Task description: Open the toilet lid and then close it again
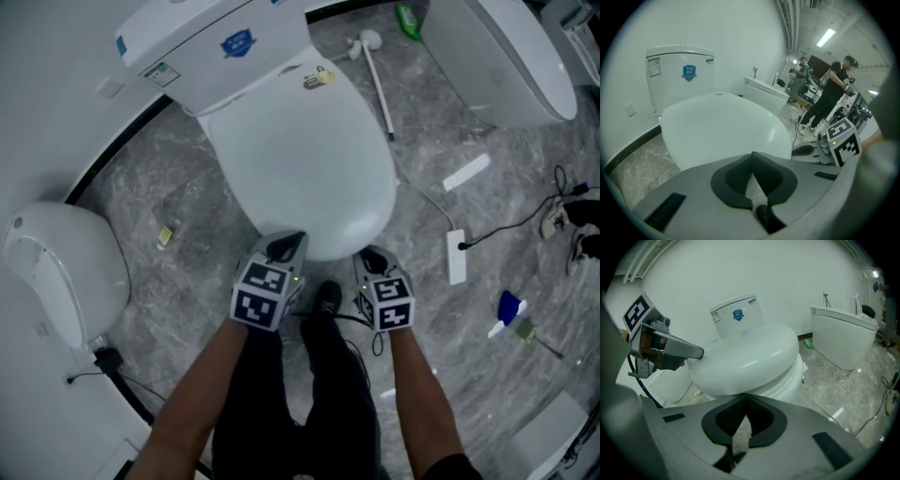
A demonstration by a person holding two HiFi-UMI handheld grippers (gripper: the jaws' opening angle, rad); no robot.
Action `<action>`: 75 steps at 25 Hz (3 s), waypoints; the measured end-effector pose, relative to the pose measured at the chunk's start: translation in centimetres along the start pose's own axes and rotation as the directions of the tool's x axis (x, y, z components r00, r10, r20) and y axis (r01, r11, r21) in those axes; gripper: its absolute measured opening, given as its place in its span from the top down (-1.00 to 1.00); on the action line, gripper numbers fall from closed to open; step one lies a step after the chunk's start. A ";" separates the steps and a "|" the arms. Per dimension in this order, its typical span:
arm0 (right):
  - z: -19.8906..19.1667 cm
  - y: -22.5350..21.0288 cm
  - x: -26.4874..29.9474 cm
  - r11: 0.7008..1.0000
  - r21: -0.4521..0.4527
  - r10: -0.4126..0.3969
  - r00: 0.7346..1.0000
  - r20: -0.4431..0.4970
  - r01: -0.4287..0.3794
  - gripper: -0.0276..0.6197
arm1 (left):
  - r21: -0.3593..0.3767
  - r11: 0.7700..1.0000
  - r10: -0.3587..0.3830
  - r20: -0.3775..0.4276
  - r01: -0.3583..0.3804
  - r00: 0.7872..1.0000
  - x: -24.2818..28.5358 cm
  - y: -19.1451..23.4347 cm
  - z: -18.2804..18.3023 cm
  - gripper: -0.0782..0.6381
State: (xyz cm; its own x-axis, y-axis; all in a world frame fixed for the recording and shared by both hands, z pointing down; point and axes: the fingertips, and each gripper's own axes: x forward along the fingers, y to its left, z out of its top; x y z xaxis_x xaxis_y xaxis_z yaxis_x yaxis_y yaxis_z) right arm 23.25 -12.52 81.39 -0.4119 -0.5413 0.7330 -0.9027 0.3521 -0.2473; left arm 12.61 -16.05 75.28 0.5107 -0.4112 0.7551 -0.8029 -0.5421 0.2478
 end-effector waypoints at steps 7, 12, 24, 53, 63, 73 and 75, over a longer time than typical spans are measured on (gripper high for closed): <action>-1.4 -0.2 -0.2 0.999 0.046 0.000 0.999 -0.052 0.002 0.89 | -0.003 1.000 0.006 -0.029 -0.006 1.000 0.5 -0.2 -0.8 0.76; -1.5 -0.3 -0.1 0.999 0.042 -0.008 0.996 -0.088 0.011 0.89 | -0.002 1.000 0.011 -0.033 -0.011 0.999 0.3 -0.7 -1.2 0.76; 7.8 5.6 -8.5 0.999 0.042 -0.021 0.992 0.122 0.016 0.89 | 0.002 0.998 -0.059 0.113 0.059 0.992 -8.2 -3.8 3.1 0.77; 24.4 36.4 -48.1 0.983 -0.047 -0.089 0.686 0.722 0.177 0.89 | 0.318 0.938 -0.311 0.608 0.134 0.731 -54.5 -16.2 10.1 0.77; 23.5 40.4 -55.3 0.990 -0.077 -0.017 0.634 0.773 0.120 0.89 | 0.312 0.947 -0.268 0.646 0.073 0.715 -60.2 -19.9 10.1 0.76; 22.4 39.6 -56.7 0.987 -0.148 0.068 0.660 0.748 0.066 0.89 | 0.275 0.961 -0.203 0.668 0.015 0.716 -59.6 -22.7 11.0 0.76; 22.0 39.3 -56.9 0.986 -0.157 0.078 0.664 0.743 0.060 0.89 | 0.270 0.963 -0.195 0.673 0.008 0.713 -59.2 -23.3 11.0 0.76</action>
State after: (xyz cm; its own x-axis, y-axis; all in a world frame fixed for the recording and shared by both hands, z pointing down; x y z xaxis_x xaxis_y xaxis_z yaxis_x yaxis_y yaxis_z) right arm 8.47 15.30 16.03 -0.4365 -0.8997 -0.0034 -0.8950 0.4346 -0.1005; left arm 4.46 12.84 18.07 0.7280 -0.6807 0.0816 -0.6856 -0.7235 0.0809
